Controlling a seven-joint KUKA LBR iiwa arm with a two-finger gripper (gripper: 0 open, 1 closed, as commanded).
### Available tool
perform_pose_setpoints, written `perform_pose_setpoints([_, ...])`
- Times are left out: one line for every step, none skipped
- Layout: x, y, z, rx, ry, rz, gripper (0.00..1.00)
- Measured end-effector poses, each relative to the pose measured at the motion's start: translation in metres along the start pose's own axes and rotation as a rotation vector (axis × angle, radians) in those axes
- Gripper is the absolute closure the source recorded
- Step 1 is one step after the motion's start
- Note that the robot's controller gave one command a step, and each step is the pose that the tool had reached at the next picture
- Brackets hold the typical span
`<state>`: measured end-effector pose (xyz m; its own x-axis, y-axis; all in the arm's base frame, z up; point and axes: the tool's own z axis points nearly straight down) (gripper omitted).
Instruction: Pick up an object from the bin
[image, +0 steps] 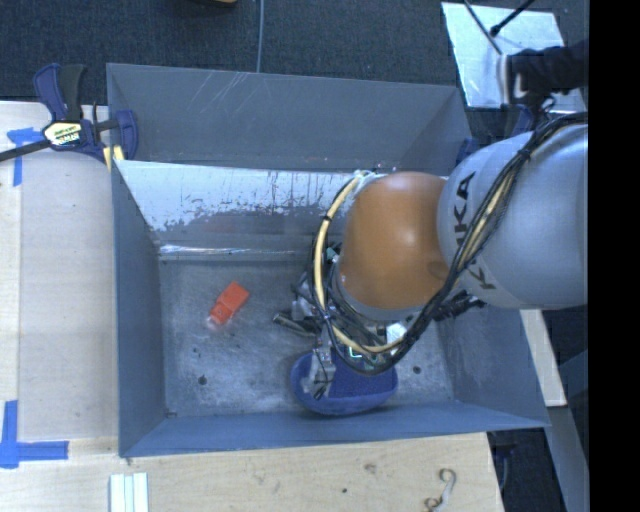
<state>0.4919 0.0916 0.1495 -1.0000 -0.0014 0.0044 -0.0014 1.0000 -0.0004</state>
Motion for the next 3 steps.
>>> perform_pose_setpoints([-0.070,-0.038,0.077,-0.011,-0.013,-0.024,0.00])
perform_pose_setpoints([-0.063,-0.038,0.076,-0.008,0.014,-0.023,1.00])
perform_pose_setpoints([-0.062,-0.026,-0.046,-0.001,-0.012,-0.012,1.00])
